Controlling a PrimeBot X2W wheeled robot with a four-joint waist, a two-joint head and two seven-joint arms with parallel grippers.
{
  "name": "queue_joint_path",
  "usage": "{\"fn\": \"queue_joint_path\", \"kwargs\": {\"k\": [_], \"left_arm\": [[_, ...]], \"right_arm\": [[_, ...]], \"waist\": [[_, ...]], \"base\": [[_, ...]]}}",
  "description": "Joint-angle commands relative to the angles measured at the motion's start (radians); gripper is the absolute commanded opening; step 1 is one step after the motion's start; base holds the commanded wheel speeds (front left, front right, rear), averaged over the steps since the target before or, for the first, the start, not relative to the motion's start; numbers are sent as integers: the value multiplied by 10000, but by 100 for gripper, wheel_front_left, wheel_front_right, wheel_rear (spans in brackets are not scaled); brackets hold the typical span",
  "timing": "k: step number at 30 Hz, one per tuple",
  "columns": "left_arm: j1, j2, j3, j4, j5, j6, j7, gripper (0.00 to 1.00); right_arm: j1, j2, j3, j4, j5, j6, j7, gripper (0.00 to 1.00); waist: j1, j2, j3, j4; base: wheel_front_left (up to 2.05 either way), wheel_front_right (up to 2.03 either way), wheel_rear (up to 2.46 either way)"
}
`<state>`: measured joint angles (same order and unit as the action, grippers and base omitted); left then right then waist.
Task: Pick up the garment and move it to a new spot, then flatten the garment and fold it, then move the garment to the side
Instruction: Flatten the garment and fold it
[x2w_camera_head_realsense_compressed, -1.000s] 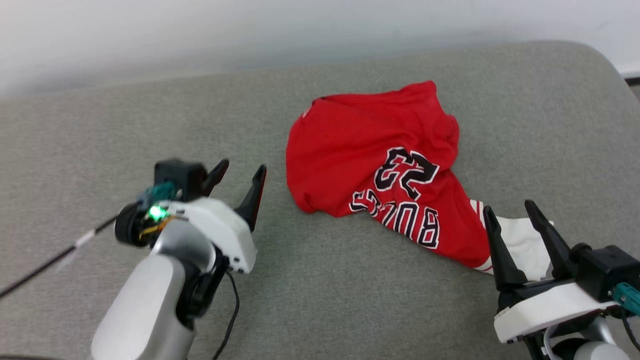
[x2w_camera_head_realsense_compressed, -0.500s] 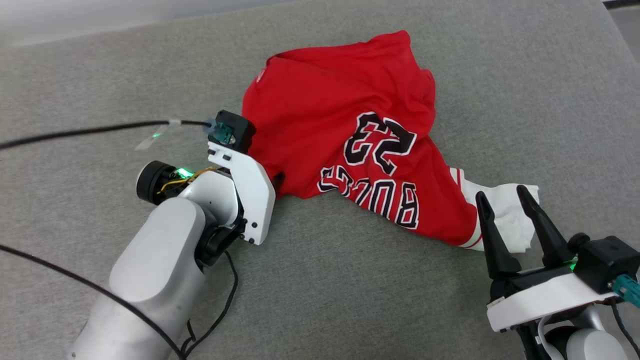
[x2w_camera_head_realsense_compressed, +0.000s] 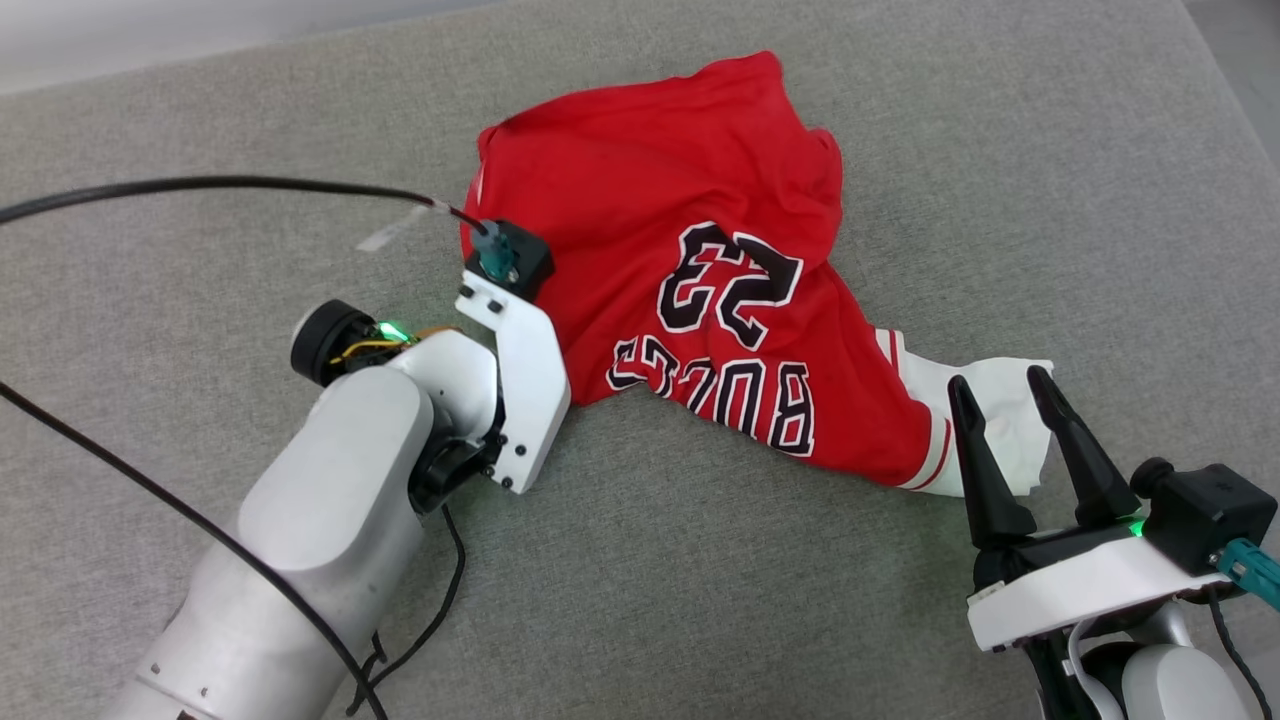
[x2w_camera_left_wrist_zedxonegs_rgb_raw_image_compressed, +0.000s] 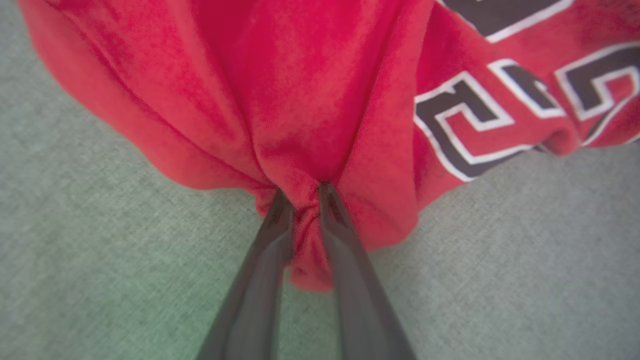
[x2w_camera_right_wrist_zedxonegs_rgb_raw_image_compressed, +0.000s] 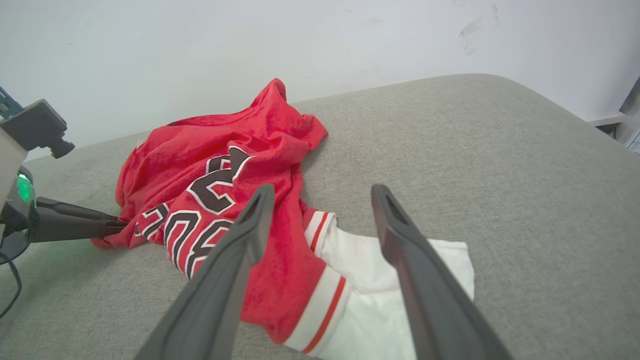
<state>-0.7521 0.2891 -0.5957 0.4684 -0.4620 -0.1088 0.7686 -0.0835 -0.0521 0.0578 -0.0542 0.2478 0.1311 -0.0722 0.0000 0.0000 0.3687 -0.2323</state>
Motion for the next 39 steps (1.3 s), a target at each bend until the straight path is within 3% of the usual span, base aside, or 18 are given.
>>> {"fn": "queue_joint_path", "kwargs": {"k": [1, 8, 13, 19, 25, 33, 38, 39], "left_arm": [[1043, 226, -355, 713, 24, -41, 365, 0], [865, 293, 246, -519, 169, 309, -1827, 0], [1824, 587, 602, -2326, 90, 764, -2843, 0], [3435, 1153, 935, -4601, -96, 1435, -2978, 0], [5753, 1713, 1284, -6451, -432, 2418, -2756, 0], [8303, 1593, 1374, -6781, -1228, 3298, -2689, 0], [8975, 1220, 1376, -6081, -1521, 3459, -3128, 0], [8983, 1105, 1345, -5941, -1574, 3414, -3235, 41]], "right_arm": [[-101, 28, 15, 55, 66, -7, -64, 100], [151, 28, -168, 215, 153, -5, 20, 100], [439, 27, -390, 146, 149, -5, 259, 100], [688, 27, -490, -73, 12, -7, 554, 100], [975, 27, -597, -449, -144, -5, 805, 100], [1235, 28, -587, -825, -320, -5, 1084, 100], [1272, 28, -524, -996, -606, -7, 1226, 100], [1270, 26, -533, -1042, -721, -7, 1213, 100]], "waist": [[0, 0, -67, 13], [0, 0, -652, 242], [0, 0, -1349, 745], [0, 0, -1935, 1271], [0, 0, -2261, 1684], [0, 0, -2467, 1902], [0, 0, -2536, 1984], [0, 0, -2551, 2002]], "base": [[0, 0, 0], [0, 0, 0], [0, 0, 0], [0, 0, 0], [0, 0, 0], [0, 0, 0], [0, 0, 0], [0, 0, 0]]}}
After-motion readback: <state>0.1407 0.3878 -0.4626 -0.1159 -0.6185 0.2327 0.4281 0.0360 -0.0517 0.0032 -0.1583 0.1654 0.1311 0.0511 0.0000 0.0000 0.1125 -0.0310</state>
